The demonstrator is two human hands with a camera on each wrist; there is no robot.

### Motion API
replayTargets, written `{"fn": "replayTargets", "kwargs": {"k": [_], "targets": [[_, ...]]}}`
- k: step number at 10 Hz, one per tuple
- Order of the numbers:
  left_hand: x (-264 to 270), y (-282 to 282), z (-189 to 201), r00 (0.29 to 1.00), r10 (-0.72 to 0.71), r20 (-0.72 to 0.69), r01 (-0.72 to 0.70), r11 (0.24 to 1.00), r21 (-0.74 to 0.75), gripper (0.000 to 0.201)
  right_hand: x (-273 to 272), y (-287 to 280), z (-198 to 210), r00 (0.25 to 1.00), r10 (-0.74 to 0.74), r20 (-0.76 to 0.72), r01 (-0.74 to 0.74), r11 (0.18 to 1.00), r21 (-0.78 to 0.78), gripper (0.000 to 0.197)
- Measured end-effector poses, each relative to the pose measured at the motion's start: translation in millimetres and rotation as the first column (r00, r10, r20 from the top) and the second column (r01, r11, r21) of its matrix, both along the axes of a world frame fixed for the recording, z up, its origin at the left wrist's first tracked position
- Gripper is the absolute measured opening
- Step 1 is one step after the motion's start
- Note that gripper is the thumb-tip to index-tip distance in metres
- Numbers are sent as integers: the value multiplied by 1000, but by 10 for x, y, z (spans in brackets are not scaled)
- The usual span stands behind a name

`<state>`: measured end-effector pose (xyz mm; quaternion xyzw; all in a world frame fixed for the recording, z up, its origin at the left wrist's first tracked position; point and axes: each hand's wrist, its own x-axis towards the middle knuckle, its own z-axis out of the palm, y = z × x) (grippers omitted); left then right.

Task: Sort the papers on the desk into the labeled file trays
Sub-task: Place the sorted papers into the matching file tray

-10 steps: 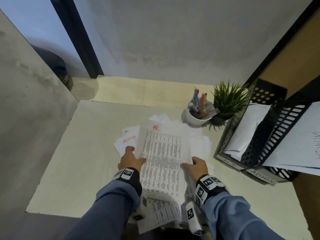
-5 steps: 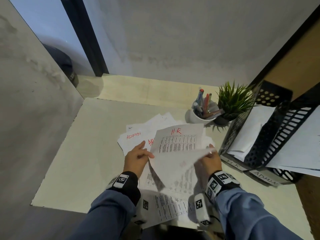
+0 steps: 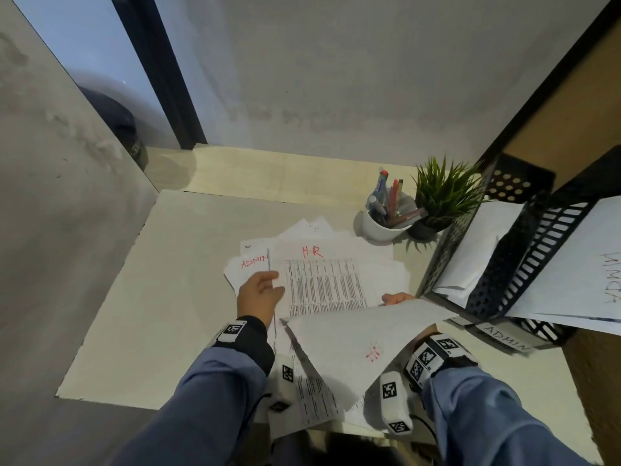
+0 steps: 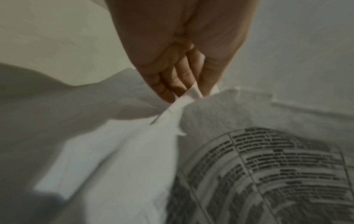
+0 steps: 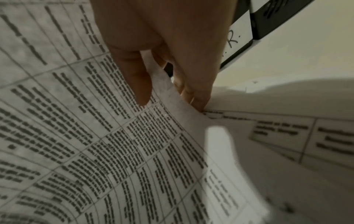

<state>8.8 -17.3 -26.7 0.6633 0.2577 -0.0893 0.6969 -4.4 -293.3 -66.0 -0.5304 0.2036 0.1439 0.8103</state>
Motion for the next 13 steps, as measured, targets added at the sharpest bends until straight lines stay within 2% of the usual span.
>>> {"fn": "replayTargets", "kwargs": {"k": [1,2,3,4,5,6,7,8,9,10,11,12,13], "targets": [[17,37,57,997,53,53,-53,999,-7,55,-30,-137,23,997,-48,56,66,922,-382,28],[-21,-8,123,989,-140,51,141,990,-24,64,-129,42,361,972,-121,-203,32,919,-394,39],[-134,-147,154,944,-328,36,328,944,-9,73,-243,156,532,986,-146,-84,68,802,-593,29],[-258,-241,220,878,-476,46,465,872,153,92,-248,163,473,967,-205,-149,92,831,-548,22],[-374,-297,299,836,-543,75,504,815,288,93,-224,127,384,949,-238,-205,79,813,-576,13],[-482,-278,339,866,-489,103,435,839,327,94,-212,58,335,930,-245,-275,38,807,-590,8],[-488,-182,189,969,-233,78,188,909,372,79,-257,56,423,942,-203,-266,7,806,-592,28],[-461,-14,-116,995,-74,-67,96,886,454,67,-299,7,436,947,-183,-263,-41,746,-665,10],[-433,50,-213,984,0,-179,80,893,442,76,-320,-39,388,943,-162,-291,-78,741,-667,25],[-357,25,-189,987,37,-155,30,913,406,70,-350,40,468,972,-28,-234,-129,768,-627,20],[-287,-45,35,1000,4,3,-5,965,263,61,-357,60,542,983,-74,-167,-33,828,-560,28],[-279,-158,485,941,-331,72,322,940,109,67,-295,76,716,960,-212,-181,134,921,-366,31],[-250,-258,764,863,-482,152,476,876,80,75,-178,112,1019,966,-240,-101,218,958,-187,27]]}}
